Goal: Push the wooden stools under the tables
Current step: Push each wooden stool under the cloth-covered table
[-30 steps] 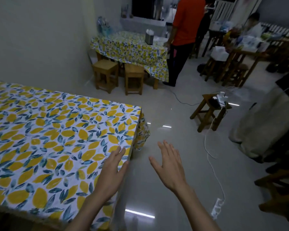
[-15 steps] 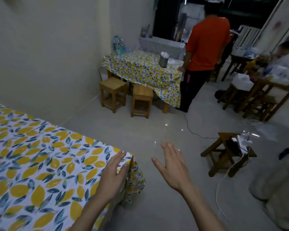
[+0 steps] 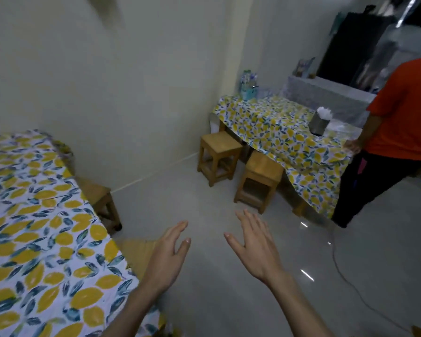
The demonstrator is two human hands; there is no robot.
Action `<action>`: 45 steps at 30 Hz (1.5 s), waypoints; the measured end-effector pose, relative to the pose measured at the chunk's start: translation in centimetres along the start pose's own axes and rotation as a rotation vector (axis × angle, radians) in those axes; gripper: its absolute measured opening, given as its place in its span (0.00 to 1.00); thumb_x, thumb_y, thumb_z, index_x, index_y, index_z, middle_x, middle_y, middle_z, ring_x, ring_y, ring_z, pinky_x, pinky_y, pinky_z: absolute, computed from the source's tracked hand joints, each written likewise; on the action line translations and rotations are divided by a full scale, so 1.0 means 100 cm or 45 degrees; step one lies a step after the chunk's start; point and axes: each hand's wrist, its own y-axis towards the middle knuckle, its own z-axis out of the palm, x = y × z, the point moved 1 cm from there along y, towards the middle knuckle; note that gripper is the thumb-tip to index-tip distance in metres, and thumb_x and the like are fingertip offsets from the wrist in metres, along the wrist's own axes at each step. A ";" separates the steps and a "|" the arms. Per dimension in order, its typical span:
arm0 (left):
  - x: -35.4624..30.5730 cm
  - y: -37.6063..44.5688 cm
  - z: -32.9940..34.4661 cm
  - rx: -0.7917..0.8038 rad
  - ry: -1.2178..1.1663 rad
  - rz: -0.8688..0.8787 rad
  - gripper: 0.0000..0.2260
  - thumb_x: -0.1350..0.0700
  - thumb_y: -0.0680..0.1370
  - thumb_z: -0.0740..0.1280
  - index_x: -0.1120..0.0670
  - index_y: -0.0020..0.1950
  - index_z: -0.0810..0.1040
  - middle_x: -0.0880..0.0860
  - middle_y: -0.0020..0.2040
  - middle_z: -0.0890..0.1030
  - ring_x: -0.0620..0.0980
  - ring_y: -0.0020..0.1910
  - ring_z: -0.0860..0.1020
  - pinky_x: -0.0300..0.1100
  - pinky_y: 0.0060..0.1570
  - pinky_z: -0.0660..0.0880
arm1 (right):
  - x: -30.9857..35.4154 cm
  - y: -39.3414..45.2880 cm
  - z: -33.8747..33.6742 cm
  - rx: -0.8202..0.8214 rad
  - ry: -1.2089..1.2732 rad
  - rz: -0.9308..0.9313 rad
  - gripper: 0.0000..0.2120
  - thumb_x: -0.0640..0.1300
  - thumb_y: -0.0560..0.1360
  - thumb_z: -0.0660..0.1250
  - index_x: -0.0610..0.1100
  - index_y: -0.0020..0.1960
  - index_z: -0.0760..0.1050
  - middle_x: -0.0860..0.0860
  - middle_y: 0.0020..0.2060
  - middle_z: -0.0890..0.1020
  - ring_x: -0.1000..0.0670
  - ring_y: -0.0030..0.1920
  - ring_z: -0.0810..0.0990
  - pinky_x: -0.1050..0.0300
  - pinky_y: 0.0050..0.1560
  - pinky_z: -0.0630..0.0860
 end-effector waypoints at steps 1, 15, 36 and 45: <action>-0.005 0.013 0.007 -0.049 0.019 -0.029 0.18 0.57 0.78 0.64 0.54 0.68 0.71 0.46 0.67 0.70 0.40 0.66 0.66 0.20 0.60 0.52 | -0.009 0.023 -0.006 0.022 0.000 -0.058 0.32 0.64 0.79 0.52 0.51 0.78 0.51 0.50 0.79 0.52 0.48 0.78 0.47 0.52 0.76 0.42; 0.035 0.213 0.034 -0.527 0.138 -0.496 0.21 0.52 0.80 0.61 0.51 0.73 0.65 0.50 0.75 0.63 0.47 0.74 0.59 0.38 0.71 0.53 | -0.012 0.333 0.014 0.291 0.134 -0.595 0.32 0.65 0.78 0.50 0.51 0.78 0.52 0.51 0.78 0.54 0.50 0.78 0.47 0.50 0.77 0.44; 0.182 0.451 -0.041 -1.099 0.180 -1.243 0.24 0.48 0.80 0.58 0.50 0.75 0.60 0.49 0.76 0.59 0.49 0.77 0.50 0.46 0.73 0.48 | 0.181 0.721 0.159 0.755 0.140 -1.414 0.41 0.70 0.72 0.38 0.47 0.76 0.58 0.50 0.77 0.59 0.54 0.77 0.50 0.56 0.76 0.41; 0.295 0.493 -0.039 -1.214 0.128 -1.486 0.24 0.43 0.80 0.52 0.47 0.76 0.56 0.46 0.78 0.52 0.43 0.75 0.42 0.44 0.72 0.41 | 0.260 0.789 0.294 1.060 -0.052 -1.855 0.45 0.73 0.72 0.36 0.45 0.78 0.55 0.49 0.78 0.55 0.54 0.77 0.47 0.58 0.75 0.39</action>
